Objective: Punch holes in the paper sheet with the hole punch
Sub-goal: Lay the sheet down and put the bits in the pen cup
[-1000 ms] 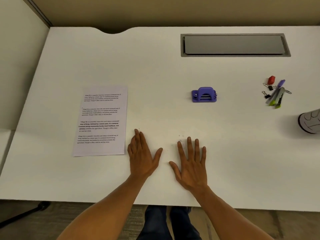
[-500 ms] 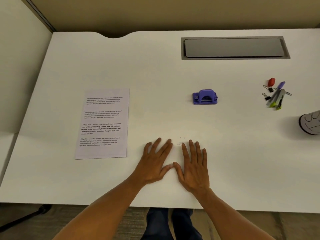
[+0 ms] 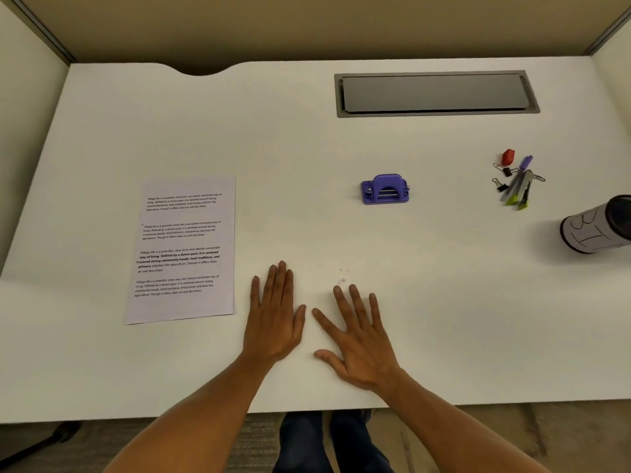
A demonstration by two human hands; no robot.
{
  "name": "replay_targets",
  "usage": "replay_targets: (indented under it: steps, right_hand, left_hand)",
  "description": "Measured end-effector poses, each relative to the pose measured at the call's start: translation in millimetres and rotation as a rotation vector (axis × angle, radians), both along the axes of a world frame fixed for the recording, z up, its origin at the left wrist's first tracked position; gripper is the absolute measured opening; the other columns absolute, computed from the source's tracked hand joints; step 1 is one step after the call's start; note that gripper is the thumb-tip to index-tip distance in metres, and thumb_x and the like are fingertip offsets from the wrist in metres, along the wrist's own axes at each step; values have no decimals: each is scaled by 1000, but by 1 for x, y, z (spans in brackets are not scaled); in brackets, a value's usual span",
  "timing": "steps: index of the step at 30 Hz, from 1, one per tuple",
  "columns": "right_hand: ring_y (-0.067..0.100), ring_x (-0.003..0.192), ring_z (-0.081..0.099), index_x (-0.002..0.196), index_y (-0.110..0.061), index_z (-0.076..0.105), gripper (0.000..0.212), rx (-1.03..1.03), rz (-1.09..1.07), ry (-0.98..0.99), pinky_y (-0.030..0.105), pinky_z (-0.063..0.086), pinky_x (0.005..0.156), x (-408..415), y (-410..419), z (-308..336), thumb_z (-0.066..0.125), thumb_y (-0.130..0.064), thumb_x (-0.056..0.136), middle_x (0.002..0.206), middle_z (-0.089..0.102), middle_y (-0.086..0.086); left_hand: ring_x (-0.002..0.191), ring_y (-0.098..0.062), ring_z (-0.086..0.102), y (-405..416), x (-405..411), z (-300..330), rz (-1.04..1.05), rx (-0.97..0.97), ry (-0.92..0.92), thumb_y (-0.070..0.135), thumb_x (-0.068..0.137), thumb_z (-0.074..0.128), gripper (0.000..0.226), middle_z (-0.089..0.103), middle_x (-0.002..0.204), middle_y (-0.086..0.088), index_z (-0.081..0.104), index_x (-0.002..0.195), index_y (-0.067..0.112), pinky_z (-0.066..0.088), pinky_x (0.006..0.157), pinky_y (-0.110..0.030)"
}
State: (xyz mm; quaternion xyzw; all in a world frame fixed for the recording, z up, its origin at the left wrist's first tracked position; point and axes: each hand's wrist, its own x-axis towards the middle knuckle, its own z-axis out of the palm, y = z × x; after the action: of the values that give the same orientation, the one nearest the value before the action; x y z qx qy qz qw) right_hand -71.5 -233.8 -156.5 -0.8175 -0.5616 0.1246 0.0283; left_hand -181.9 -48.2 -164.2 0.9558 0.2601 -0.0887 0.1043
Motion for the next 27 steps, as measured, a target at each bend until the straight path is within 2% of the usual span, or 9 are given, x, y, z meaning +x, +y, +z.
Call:
replay_targets:
  steps: [5, 11, 13, 17, 19, 22, 27]
  right_hand:
    - [39, 153, -5, 158, -37, 10, 79, -66, -130, -4, 66, 11, 118, 3, 19, 2, 28, -77, 92, 167, -1, 12]
    - [39, 152, -13, 158, -33, 4, 80, -121, -478, 0, 60, -2, 121, 19, 26, 7, 22, -76, 93, 167, -9, 13]
    - [40, 151, -13, 159, -31, 5, 80, -87, -414, 25, 61, 1, 121, 25, 18, 11, 25, -74, 94, 166, -8, 14]
    - [42, 152, -4, 158, -31, 13, 79, -50, 6, 15, 64, 17, 117, 34, -36, 16, 34, -71, 94, 167, 1, 15]
    - [42, 152, 0, 158, -34, 14, 80, -93, 118, -18, 65, 20, 116, 42, -64, 14, 35, -75, 92, 166, 5, 15]
    - [43, 152, 1, 157, -37, 13, 85, -154, 179, -23, 66, 20, 116, 51, -74, 13, 34, -80, 88, 166, 5, 15]
    - [43, 151, -6, 157, -40, 11, 88, -143, 128, -13, 67, 8, 118, 71, -30, 14, 34, -84, 85, 167, 0, 13]
  left_hand:
    - [154, -25, 5, 1, -2, 0, 0, -9, -47, 40, 98, 34, 69, 7, 166, -11, 16, 156, 6, 16, 123, -55]
    - [154, -23, 6, 2, -3, -2, 13, -23, -82, 41, 96, 36, 71, 10, 166, -9, 18, 156, 7, 15, 123, -53]
    - [154, -24, 7, 2, -3, -1, 12, -21, -86, 41, 96, 35, 71, 11, 166, -10, 19, 155, 7, 16, 123, -53]
    - [154, -23, 7, 2, -2, -1, 18, -29, -86, 42, 96, 34, 71, 12, 166, -9, 19, 155, 7, 16, 123, -53]
    - [154, -23, 7, 2, -2, 0, 17, -31, -89, 42, 96, 35, 71, 12, 166, -9, 20, 155, 6, 15, 123, -53]
    - [154, -23, 8, 2, -3, 0, 13, -33, -93, 41, 96, 35, 70, 12, 166, -10, 21, 155, 6, 16, 123, -53]
    - [154, -23, 9, 2, -2, 1, 17, -32, -98, 41, 96, 36, 70, 13, 165, -9, 23, 154, 6, 16, 123, -53]
